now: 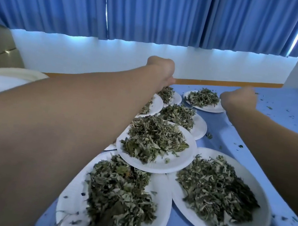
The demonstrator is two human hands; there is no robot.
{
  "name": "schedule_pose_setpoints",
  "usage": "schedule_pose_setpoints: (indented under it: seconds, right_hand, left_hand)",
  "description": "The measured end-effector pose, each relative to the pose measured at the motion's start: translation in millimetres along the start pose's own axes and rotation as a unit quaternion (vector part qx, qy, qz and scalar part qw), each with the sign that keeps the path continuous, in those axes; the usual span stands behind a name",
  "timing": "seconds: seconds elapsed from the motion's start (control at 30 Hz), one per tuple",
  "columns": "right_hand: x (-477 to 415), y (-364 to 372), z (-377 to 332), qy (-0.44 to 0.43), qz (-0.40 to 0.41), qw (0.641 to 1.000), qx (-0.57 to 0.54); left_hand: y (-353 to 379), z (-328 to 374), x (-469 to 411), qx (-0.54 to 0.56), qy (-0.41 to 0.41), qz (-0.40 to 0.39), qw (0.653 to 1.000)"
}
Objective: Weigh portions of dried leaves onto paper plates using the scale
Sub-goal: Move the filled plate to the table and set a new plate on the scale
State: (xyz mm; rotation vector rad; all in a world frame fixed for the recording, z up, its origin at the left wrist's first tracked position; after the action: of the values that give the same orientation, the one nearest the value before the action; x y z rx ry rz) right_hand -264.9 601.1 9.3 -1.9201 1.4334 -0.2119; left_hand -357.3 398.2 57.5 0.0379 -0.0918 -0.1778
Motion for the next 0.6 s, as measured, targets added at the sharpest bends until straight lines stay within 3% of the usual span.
schedule_pose_setpoints:
  seconds: [0.1, 0.23, 0.37, 0.47, 0.6]
  right_hand:
    - [42.3, -14.7, -41.3, -0.106, -0.034, 0.988, -0.108]
    - [120.7, -41.8, -116.0, -0.262, -0.109, 0.947, -0.147]
    - [195.9, -54.6, -180.8, -0.33, -0.128, 0.916, -0.188]
    - [257.6, -56.0, -210.3, -0.348, -0.193, 0.884, -0.247]
    - [335.9, -57.2, -231.3, -0.461, -0.264, 0.819, -0.216]
  left_hand:
    - [-17.6, 17.4, 11.2, -0.053, 0.016, -0.034, 0.998]
    - [-55.0, 46.8, 48.5, -0.131, 0.075, -0.047, 0.987]
    - [-128.0, 78.5, 105.4, -0.182, 0.134, -0.031, 0.973]
    - [-206.7, 93.0, 142.8, -0.275, 0.151, 0.001, 0.949]
    - [-304.8, 90.7, 185.1, -0.412, 0.195, 0.001, 0.89]
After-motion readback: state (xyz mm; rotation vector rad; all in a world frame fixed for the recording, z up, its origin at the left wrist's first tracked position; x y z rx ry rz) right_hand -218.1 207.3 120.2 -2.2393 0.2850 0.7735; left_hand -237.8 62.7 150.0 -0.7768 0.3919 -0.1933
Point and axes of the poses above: each hand's wrist, its own x-axis away from the middle knuckle, its own y-axis out of the palm, z = x × y, the point moved 2 cm from there along -x, towards the middle knuckle, and after that the axes turned 6 degrees about z, right-handed, at the moved point
